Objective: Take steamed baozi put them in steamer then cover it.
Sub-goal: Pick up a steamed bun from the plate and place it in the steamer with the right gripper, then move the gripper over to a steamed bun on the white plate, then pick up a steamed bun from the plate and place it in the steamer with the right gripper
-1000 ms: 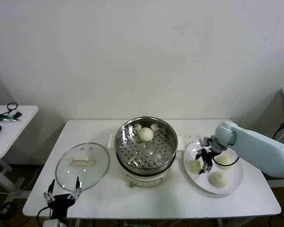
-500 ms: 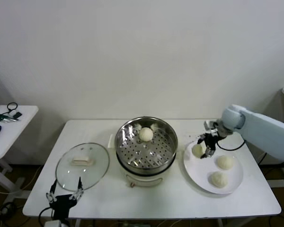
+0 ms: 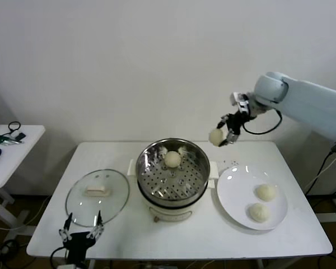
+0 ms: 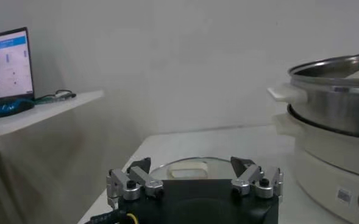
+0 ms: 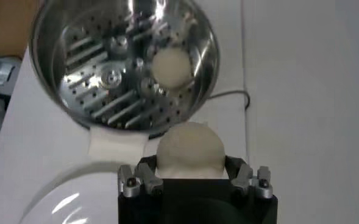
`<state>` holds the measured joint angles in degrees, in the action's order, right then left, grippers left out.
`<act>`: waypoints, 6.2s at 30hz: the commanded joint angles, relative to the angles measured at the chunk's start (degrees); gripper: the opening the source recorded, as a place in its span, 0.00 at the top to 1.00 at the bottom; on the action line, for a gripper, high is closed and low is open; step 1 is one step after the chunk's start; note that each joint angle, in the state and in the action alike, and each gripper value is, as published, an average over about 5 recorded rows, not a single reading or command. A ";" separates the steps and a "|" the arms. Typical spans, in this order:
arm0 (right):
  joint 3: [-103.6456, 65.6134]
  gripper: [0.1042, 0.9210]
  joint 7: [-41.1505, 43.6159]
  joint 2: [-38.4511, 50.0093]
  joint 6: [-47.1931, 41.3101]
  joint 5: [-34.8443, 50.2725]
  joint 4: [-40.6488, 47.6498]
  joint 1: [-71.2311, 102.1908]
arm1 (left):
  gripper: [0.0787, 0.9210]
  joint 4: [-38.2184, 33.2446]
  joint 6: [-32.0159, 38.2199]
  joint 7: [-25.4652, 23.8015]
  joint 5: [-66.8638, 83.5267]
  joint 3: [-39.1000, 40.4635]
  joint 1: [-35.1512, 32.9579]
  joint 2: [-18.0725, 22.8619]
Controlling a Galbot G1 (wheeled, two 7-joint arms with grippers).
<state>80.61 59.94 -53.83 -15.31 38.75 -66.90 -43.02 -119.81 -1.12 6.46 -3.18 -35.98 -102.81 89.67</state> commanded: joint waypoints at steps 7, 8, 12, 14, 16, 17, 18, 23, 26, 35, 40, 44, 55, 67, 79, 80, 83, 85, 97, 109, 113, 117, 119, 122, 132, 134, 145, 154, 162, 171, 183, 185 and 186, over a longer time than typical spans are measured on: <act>2.60 0.24 -5.80 -19.76 -4.05 10.16 1.14 -0.81 | 0.12 -2.67 0.61 0.15 -1.74 0.70 -1.58 0.34; 2.78 0.24 -6.14 -20.41 -4.18 10.15 1.24 -0.24 | 0.12 -2.68 0.70 0.16 -1.75 0.66 -1.71 0.33; 3.84 0.24 -7.50 -22.30 -4.73 10.05 1.13 1.88 | 0.12 -2.49 0.72 0.55 -1.58 0.53 -1.92 0.30; 4.82 0.24 -7.78 -23.25 -4.87 10.05 1.24 2.45 | 0.12 -2.59 -0.04 1.52 -1.47 0.59 -1.69 0.40; 5.87 0.24 -7.82 -24.22 -4.96 10.09 1.45 2.81 | 0.12 -2.73 -1.01 2.59 -1.44 0.68 -1.22 0.60; 6.38 0.24 -7.82 -24.62 -4.99 10.10 1.53 3.00 | 0.12 -2.78 -1.36 2.90 -1.44 0.68 -0.97 0.69; 6.77 0.24 -7.83 -24.93 -5.06 10.06 1.58 3.22 | 0.12 -2.80 -1.56 3.06 -1.45 0.67 -0.75 0.76; 8.05 0.24 -8.39 -25.61 -5.65 9.68 1.62 4.83 | 0.12 -2.62 -1.79 3.19 -1.46 0.44 -0.09 0.63; 8.75 0.24 -9.03 -25.63 -6.15 9.35 1.31 5.70 | 0.12 -2.42 -1.81 3.17 -1.44 0.27 0.07 0.56; 10.08 0.24 -9.64 -25.22 -6.92 8.37 0.63 7.61 | 0.12 -2.06 -2.58 3.11 -1.05 0.05 1.36 0.51; 9.58 0.24 -9.75 -25.50 -6.91 8.01 1.43 8.60 | 0.12 -1.42 -2.57 3.11 -1.06 0.01 1.67 0.45; 8.91 0.24 -9.72 -26.18 -6.76 7.78 2.72 9.34 | 0.12 -1.23 -2.60 3.12 -1.11 0.10 1.81 0.47; 8.67 0.14 -8.55 -25.59 -6.88 7.47 2.64 8.66 | 0.12 -1.05 -2.59 3.16 -1.25 0.11 1.93 0.48; 11.12 0.12 -1.09 -12.71 -2.18 8.29 -7.23 -5.74 | 0.12 -1.68 -2.52 3.13 -1.56 0.47 1.24 0.46; 11.16 0.12 2.53 9.89 -0.07 -7.07 -18.54 -5.96 | 0.12 -1.96 -2.59 3.20 -1.53 0.22 0.74 0.05; 10.95 0.12 2.63 11.61 0.05 -8.42 -19.04 -5.11 | 0.12 -1.96 -2.59 3.21 -1.55 0.16 0.71 0.07; 9.95 0.12 2.74 15.82 0.43 -12.63 -19.75 -2.14 | 0.12 -2.05 -2.51 3.14 -1.49 -0.10 0.52 0.12; 8.92 0.12 2.68 18.13 0.69 -15.55 -19.72 0.37 | 0.12 -2.16 -2.27 3.01 -1.24 -0.29 0.32 0.12; -5.85 0.12 2.77 27.24 1.45 -29.12 -15.78 24.16 | 0.12 -2.73 -1.21 2.88 -0.87 -0.71 -1.08 0.34; -13.75 0.12 3.45 25.67 2.20 -32.77 -11.97 34.61 | 0.12 -2.21 -1.42 3.44 -1.36 -0.66 -1.02 0.54; -14.34 0.12 3.46 25.01 2.19 -33.23 -11.52 35.60 | 0.12 -2.06 -1.33 3.71 -1.38 -0.69 -1.15 0.60; -15.35 0.12 3.50 24.42 2.39 -34.20 -10.46 36.86 | 0.12 -2.22 -1.25 3.86 -1.33 -0.73 -1.71 0.58; -16.01 0.12 3.47 24.03 2.54 -34.73 -9.63 37.51 | 0.12 -2.25 -1.19 3.85 -1.33 -0.73 -1.98 0.55; -16.88 0.12 3.40 23.45 2.63 -35.02 -8.57 38.26 | 0.12 -2.10 -1.07 3.84 -1.37 -0.74 -2.10 0.53; -17.97 0.12 3.59 21.65 3.13 -35.80 -6.57 39.30 | 0.12 -1.99 -0.93 4.31 -2.15 -0.64 -2.32 0.57; -17.88 0.12 3.77 21.23 3.14 -35.74 -6.46 39.23 | 0.12 -2.01 -0.95 4.28 -2.19 -0.58 -2.48 0.56; -16.99 0.21 4.60 19.83 3.68 -36.33 -5.93 38.51 | 0.12 -1.71 -1.02 4.40 -2.36 -0.37 -1.96 0.57; -17.05 0.27 5.13 19.89 5.32 -36.77 -6.11 37.09 | 0.12 -1.71 -1.25 4.47 -2.30 -0.02 -1.83 0.63; -11.60 0.28 8.25 17.67 16.94 -39.49 -7.11 24.63 | 0.12 -1.75 -1.19 4.42 -2.35 -0.11 -1.91 0.51; -4.22 0.27 13.50 11.79 29.18 -40.64 -9.39 5.68 | 0.12 -1.78 -1.70 4.62 -2.38 0.18 -1.99 0.67; -0.60 0.26 14.55 -0.03 39.40 -38.87 -15.26 -6.16 | 0.12 -1.63 -2.39 3.15 -3.92 1.32 -0.77 0.23; -0.59 0.26 14.67 -2.79 40.16 -39.07 -15.32 -5.92 | 0.12 -1.67 -2.50 3.01 -4.13 1.56 -0.38 0.11; -0.72 0.26 14.66 -4.12 40.49 -39.22 -15.30 -5.56 | 0.12 -1.69 -2.53 2.99 -4.18 1.67 -0.23 0.04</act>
<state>77.30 73.23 -47.71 17.29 -0.30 -79.64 -40.52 -121.32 -3.35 10.17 -6.75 -34.66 -103.80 89.99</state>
